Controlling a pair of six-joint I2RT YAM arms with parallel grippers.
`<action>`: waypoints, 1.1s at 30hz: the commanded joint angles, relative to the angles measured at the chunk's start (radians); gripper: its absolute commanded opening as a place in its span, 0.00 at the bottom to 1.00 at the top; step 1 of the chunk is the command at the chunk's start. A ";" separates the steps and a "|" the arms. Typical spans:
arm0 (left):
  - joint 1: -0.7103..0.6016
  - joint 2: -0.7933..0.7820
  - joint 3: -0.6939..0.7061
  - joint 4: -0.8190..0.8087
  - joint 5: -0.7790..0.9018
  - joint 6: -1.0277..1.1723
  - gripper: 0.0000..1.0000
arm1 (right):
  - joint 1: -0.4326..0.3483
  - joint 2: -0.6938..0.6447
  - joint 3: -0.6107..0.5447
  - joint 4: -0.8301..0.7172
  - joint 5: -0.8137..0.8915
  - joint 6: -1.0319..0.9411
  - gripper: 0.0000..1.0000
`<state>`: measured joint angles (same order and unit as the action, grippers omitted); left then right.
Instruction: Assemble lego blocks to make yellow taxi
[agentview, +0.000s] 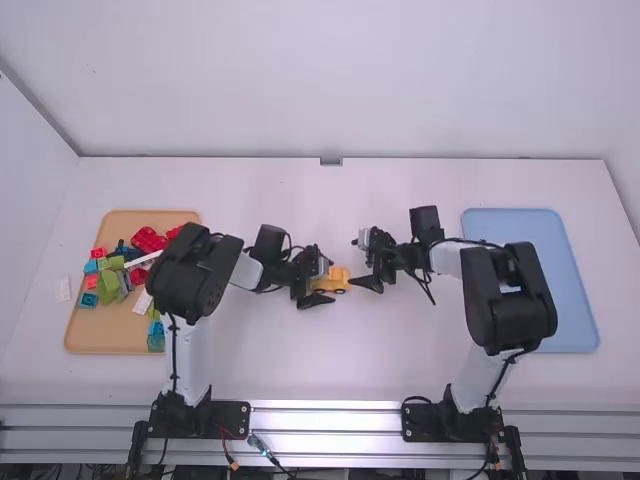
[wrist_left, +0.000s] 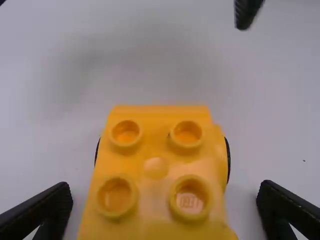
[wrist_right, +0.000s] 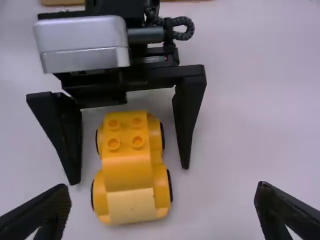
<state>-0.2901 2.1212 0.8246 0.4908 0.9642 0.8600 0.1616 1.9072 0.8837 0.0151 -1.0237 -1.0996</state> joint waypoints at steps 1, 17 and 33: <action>-0.006 -0.045 -0.014 -0.068 -0.092 -0.034 0.99 | 0.004 -0.008 -0.072 0.091 -0.074 0.075 0.99; 0.216 -0.663 -0.014 -0.632 -0.273 -0.018 0.99 | 0.181 0.214 0.006 0.352 0.027 0.350 0.99; 0.309 -0.708 -0.015 -0.689 -0.266 -0.015 0.99 | 0.275 0.201 0.029 0.282 0.306 0.344 0.52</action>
<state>0.0113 1.4265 0.8131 -0.1974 0.6933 0.8375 0.4480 2.1105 0.9169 0.3130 -0.7952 -0.7547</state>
